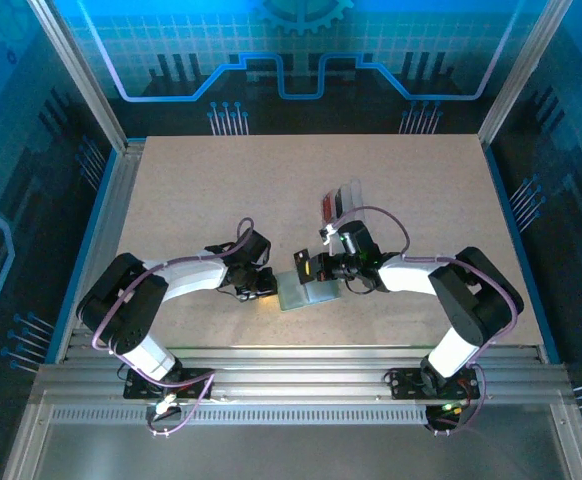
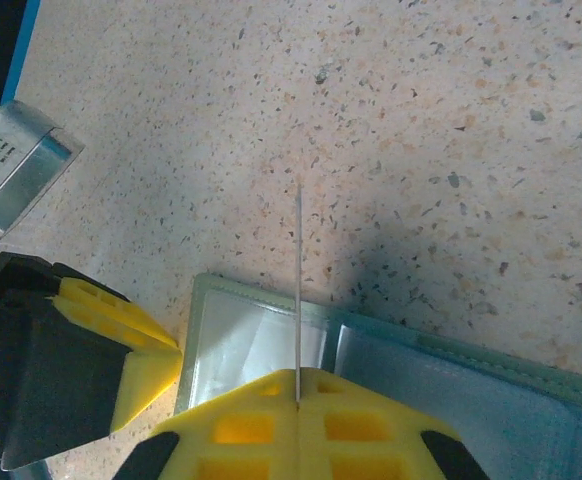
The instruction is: Put the credit cards into the card holder
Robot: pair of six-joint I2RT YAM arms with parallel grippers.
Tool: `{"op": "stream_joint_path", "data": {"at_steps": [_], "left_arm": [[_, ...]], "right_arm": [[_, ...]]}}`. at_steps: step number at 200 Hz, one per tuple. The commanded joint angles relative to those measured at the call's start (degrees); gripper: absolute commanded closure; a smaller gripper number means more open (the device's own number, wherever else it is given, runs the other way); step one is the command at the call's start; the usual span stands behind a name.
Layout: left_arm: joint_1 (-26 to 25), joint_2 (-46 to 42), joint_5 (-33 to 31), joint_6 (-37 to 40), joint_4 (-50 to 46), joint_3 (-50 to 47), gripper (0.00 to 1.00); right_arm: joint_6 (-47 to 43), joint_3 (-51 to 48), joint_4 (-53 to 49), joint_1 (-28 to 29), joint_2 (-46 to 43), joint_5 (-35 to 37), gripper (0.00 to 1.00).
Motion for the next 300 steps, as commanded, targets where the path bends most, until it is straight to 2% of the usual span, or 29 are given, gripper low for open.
{"op": "stream_joint_path", "data": {"at_steps": [1, 118, 196, 300], "left_arm": [[-1.4, 4.0, 0.2, 0.2, 3.9, -0.9, 0.83], [-1.9, 6.1, -0.4, 0.0, 4.7, -0.9, 0.89], [-2.0, 8.9, 0.0, -0.2, 6.1, -0.6, 0.95], [-1.9, 11.2, -0.2, -0.6, 6.8, -0.7, 1.00]], "right_arm": [[1.3, -0.5, 1.7, -0.1, 1.0, -1.6, 1.00], [7.6, -4.3, 4.3, 0.0, 1.3, -5.2, 1.00], [8.1, -7.4, 0.8, 1.7, -0.6, -4.7, 1.00], [11.2, -11.5, 3.0, 2.8, 0.6, -6.7, 1.00]]}}
